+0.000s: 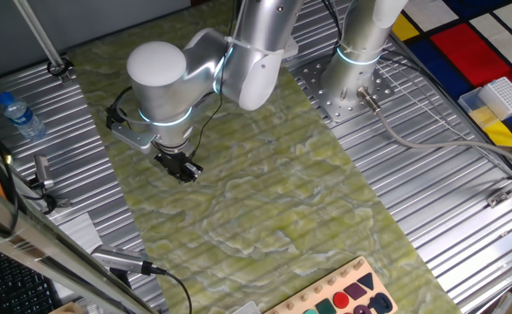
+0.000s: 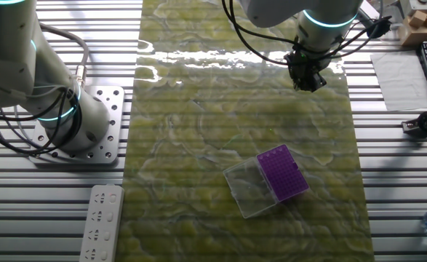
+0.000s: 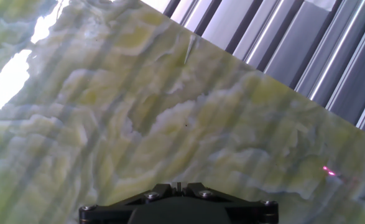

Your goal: Insert a small pipette tip into the holder for small pipette tips

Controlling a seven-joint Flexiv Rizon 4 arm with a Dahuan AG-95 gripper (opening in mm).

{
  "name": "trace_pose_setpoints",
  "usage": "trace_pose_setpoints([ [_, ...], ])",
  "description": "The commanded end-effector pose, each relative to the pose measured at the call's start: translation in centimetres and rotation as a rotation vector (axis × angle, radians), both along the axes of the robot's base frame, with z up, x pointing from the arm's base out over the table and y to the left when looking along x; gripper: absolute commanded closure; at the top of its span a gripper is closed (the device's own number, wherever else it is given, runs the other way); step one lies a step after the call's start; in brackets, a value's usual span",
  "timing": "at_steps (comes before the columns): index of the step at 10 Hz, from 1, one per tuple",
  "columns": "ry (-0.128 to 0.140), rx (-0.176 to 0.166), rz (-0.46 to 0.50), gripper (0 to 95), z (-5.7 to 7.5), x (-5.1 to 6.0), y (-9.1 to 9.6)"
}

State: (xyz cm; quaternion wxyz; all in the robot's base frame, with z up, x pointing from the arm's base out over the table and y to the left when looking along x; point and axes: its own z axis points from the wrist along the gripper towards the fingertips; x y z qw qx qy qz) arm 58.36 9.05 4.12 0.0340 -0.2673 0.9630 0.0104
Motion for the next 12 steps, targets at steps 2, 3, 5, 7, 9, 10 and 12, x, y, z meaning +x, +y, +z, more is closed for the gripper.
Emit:
trace_pose_setpoints([
  [2,0.0,0.0,0.0,95.0,0.0,0.0,0.0],
  [3,0.0,0.0,0.0,95.0,0.0,0.0,0.0],
  [5,0.0,0.0,0.0,95.0,0.0,0.0,0.0],
  [7,-0.017,-0.009,-0.152,95.0,1.2,1.4,4.0],
  [9,-0.011,-0.023,-0.16,95.0,1.2,1.1,3.9],
  [10,-0.009,-0.023,-0.156,95.0,1.4,0.7,3.7],
  [12,-0.006,-0.022,-0.161,95.0,1.8,0.6,3.7],
])
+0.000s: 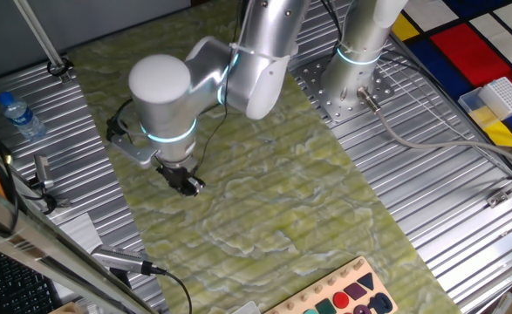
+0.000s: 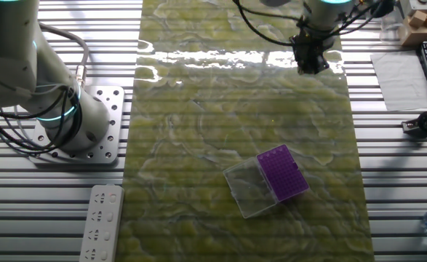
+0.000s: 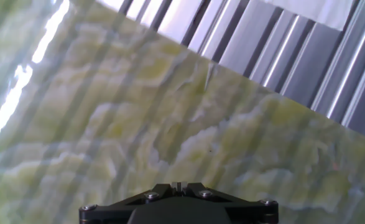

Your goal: Insert a small pipette tip into the holder for small pipette tips

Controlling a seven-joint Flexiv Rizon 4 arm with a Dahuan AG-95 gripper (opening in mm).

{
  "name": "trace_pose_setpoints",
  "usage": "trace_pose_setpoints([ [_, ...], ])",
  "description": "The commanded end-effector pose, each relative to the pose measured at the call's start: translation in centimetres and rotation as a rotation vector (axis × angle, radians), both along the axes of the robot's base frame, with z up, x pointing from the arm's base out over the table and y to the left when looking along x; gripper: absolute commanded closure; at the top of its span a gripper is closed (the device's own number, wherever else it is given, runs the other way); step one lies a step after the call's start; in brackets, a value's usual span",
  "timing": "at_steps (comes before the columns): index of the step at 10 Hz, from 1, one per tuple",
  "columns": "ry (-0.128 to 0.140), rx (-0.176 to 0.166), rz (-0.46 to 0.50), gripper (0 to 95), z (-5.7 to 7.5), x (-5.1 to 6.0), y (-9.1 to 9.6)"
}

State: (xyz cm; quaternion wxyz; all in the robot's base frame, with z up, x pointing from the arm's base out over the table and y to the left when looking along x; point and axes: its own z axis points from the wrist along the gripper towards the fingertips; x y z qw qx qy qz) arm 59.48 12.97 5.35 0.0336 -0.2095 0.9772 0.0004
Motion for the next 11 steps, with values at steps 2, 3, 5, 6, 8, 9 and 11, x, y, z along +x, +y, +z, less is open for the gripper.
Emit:
trace_pose_setpoints([
  [2,-0.004,-0.003,-0.079,95.0,0.8,0.6,-0.1],
  [3,-0.008,0.001,-0.085,95.0,0.8,1.2,0.0],
  [5,-0.02,0.005,-0.093,95.0,0.6,3.4,0.5],
  [6,-0.022,0.005,-0.093,95.0,0.5,3.7,0.6],
  [8,-0.044,0.009,-0.102,95.0,-0.3,5.4,1.2],
  [9,-0.069,0.015,-0.107,95.0,-0.6,6.0,1.4],
  [11,-0.098,0.026,-0.111,95.0,-1.0,7.4,1.9],
])
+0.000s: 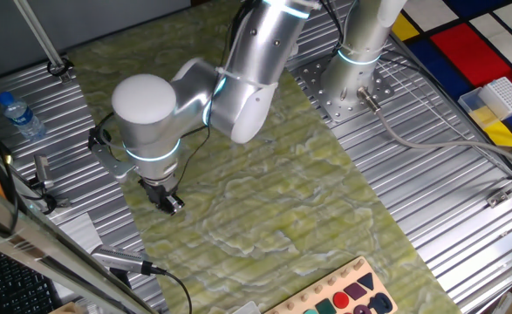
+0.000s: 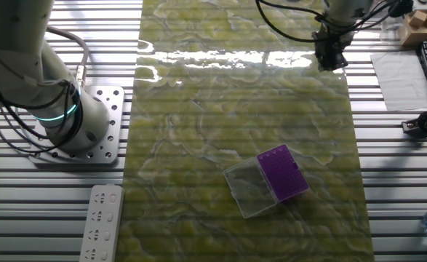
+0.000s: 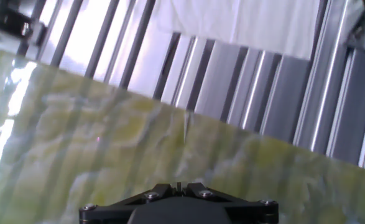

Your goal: Insert a small pipette tip into the holder for small pipette tips

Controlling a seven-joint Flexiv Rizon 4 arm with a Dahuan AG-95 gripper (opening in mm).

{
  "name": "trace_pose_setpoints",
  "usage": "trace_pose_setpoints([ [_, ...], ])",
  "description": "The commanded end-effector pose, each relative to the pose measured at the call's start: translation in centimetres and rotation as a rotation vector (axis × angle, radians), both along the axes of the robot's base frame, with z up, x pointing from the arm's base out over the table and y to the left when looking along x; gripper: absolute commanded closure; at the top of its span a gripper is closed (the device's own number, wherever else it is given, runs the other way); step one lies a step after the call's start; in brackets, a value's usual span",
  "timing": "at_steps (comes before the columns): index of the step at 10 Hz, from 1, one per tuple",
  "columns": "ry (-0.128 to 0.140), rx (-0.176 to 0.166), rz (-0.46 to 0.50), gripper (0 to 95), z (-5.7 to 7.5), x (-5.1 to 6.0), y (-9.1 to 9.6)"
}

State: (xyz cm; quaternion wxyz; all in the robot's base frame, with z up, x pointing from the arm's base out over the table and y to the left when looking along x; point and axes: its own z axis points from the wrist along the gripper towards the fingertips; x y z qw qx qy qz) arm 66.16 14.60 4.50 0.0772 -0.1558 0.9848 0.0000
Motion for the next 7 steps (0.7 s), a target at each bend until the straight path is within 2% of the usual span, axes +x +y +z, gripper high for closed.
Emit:
trace_pose_setpoints([
  [1,-0.019,0.005,-0.008,95.0,-0.2,1.5,0.5],
  [3,-0.041,0.01,-0.008,95.0,-0.3,2.4,0.5],
  [4,-0.066,0.018,-0.003,95.0,-0.4,3.0,0.4],
  [5,-0.078,0.029,-0.004,95.0,-0.6,3.3,0.2],
  [7,-0.08,0.036,-0.012,95.0,-0.6,3.7,0.1],
])
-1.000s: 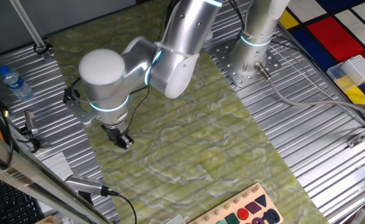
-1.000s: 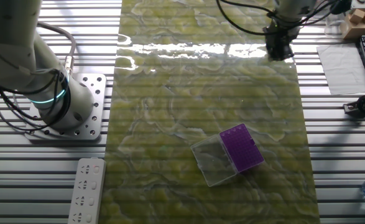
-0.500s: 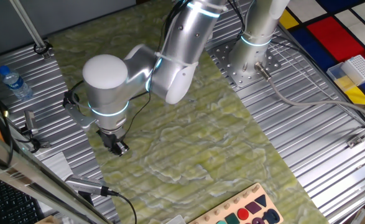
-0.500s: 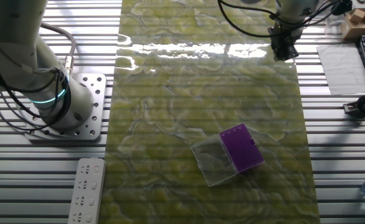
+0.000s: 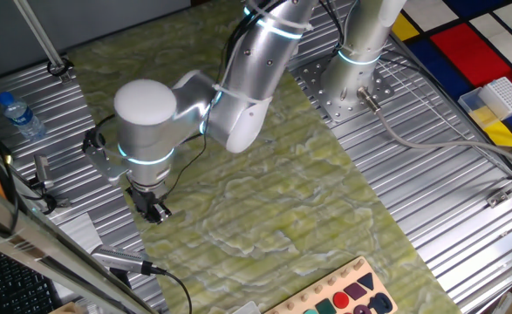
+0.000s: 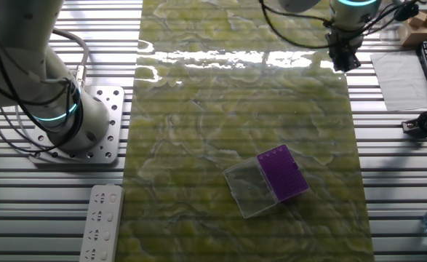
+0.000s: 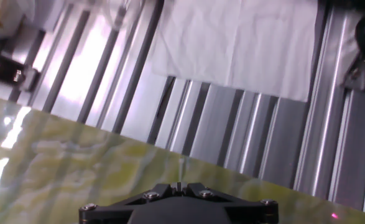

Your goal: Insert a small pipette tip into the holder for small pipette tips

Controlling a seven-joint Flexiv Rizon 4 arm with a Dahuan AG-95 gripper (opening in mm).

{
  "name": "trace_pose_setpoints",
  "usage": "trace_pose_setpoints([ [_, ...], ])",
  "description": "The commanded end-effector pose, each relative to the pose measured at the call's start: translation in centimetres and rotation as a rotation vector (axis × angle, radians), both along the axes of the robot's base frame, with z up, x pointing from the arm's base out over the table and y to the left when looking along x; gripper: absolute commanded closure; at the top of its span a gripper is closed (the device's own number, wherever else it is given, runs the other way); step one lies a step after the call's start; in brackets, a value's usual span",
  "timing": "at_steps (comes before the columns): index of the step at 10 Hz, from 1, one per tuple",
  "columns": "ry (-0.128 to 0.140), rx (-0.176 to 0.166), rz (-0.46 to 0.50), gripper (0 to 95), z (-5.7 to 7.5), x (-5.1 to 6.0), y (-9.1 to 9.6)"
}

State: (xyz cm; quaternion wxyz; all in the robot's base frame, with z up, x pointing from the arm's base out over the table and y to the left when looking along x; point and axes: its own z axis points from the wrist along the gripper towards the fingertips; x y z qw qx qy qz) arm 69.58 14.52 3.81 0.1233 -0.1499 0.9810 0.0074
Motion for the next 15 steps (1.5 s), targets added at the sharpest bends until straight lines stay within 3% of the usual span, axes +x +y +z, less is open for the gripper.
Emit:
trace_pose_setpoints([
  [1,0.014,0.004,0.003,95.0,0.2,0.35,0.08],
  [6,0.042,-0.01,0.048,95.0,0.34,0.42,-0.22],
  [15,0.026,0.024,0.033,95.0,0.49,0.42,-0.4],
])
